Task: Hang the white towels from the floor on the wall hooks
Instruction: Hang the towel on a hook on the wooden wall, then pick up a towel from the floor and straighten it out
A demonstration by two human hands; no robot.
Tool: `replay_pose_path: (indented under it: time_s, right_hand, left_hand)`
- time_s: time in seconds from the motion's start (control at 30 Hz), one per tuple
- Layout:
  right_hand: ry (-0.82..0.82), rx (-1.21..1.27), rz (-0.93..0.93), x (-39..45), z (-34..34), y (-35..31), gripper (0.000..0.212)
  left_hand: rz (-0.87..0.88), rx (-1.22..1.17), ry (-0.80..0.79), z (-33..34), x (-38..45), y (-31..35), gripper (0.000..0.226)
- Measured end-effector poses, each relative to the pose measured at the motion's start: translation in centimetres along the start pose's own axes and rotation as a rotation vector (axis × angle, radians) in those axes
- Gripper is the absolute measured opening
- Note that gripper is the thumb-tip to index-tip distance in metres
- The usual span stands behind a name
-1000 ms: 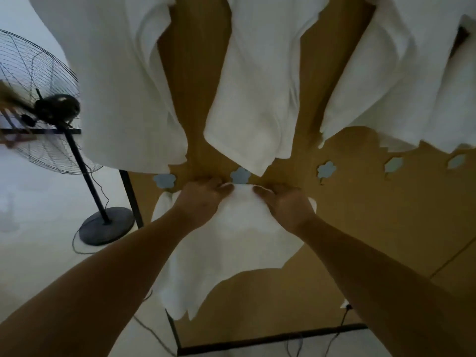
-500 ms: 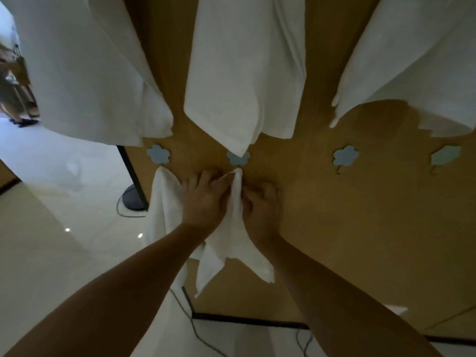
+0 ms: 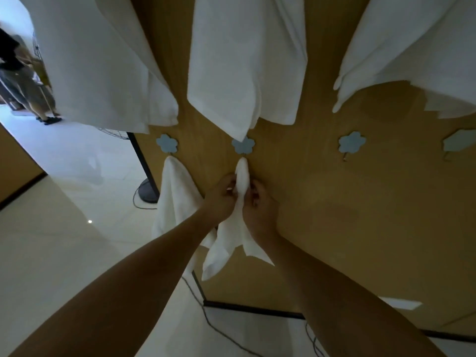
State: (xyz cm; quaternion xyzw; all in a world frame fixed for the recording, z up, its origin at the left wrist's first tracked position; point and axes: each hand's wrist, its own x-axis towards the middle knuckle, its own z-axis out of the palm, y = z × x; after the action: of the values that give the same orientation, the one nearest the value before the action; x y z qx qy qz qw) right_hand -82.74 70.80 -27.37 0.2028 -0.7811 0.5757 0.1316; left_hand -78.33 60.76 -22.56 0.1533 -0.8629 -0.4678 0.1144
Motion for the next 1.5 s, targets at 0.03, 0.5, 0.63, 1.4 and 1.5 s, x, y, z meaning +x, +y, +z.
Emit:
replay_pose_path:
  time_s: [0.03,0.5,0.63,1.4,1.5]
  right_hand:
    - [-0.034,0.039,0.058,0.0,0.0,-0.4,0.022]
    - [-0.017,-0.210,0.272,-2.6,-1.6,-6.5,0.030]
    - [0.080,-0.332,0.312,-6.0,-1.5,-8.4,0.046]
    - [0.579,-1.089,0.754,-42.6,-30.9,-23.0,0.057]
    - [0.686,-1.123,0.842,-52.3,-34.6,-25.8,0.058]
  left_hand:
    - [-0.016,-0.041,-0.038,-0.1,-0.1,0.0,0.044]
    - [0.272,0.337,-0.125,-4.7,-0.3,-1.9,0.052]
    - [0.406,0.403,-0.109,-6.8,-1.8,-1.8,0.049]
    - [1.300,0.270,-0.675,9.1,-37.8,16.9,0.050]
    - [1.371,0.226,-0.791,11.4,-48.0,18.2,0.052]
